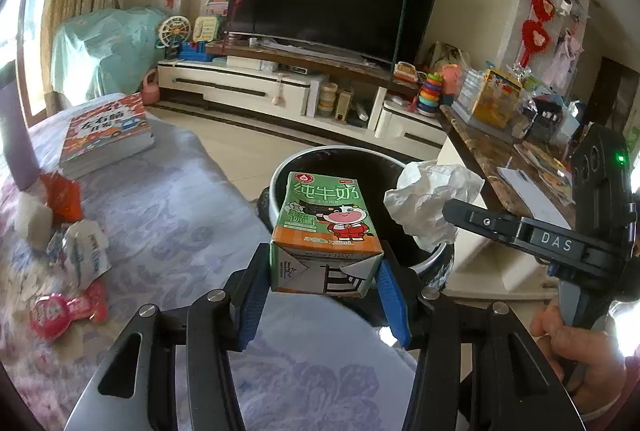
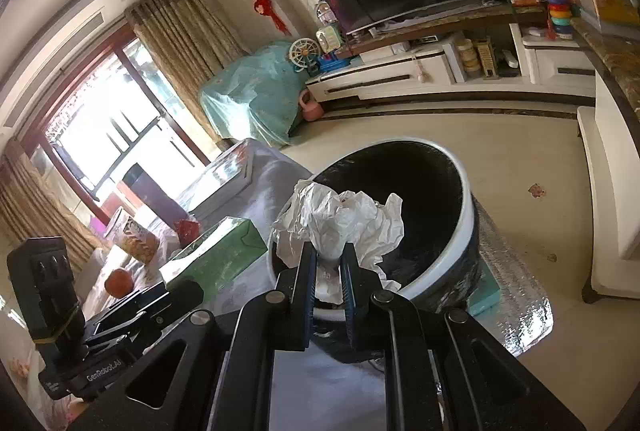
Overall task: Collect trash
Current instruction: 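Carry the milk carton with the left tool over the bin while the right tool carries the paper there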
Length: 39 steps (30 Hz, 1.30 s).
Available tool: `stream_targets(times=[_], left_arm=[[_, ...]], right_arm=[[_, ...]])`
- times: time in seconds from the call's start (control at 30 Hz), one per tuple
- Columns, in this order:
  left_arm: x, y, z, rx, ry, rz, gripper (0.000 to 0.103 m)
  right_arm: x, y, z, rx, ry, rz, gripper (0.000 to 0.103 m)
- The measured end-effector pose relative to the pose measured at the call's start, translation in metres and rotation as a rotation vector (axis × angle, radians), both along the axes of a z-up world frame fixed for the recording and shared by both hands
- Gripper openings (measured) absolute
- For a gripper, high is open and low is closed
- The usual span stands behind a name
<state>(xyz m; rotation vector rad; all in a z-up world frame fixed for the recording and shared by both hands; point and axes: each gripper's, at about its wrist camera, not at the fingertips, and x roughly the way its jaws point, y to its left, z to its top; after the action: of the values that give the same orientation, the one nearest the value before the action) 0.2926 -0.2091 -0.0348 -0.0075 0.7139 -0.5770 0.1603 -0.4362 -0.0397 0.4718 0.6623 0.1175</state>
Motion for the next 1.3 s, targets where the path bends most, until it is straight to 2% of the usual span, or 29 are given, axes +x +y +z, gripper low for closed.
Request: stream_targets(times=[1.3], left_arm=[[0.047, -0.054, -0.019, 0.058, 0.033, -0.026, 0.049]], right_arm=[[0.036, -0.023, -0.013, -0.005, 0.058, -0.023, 0.012]])
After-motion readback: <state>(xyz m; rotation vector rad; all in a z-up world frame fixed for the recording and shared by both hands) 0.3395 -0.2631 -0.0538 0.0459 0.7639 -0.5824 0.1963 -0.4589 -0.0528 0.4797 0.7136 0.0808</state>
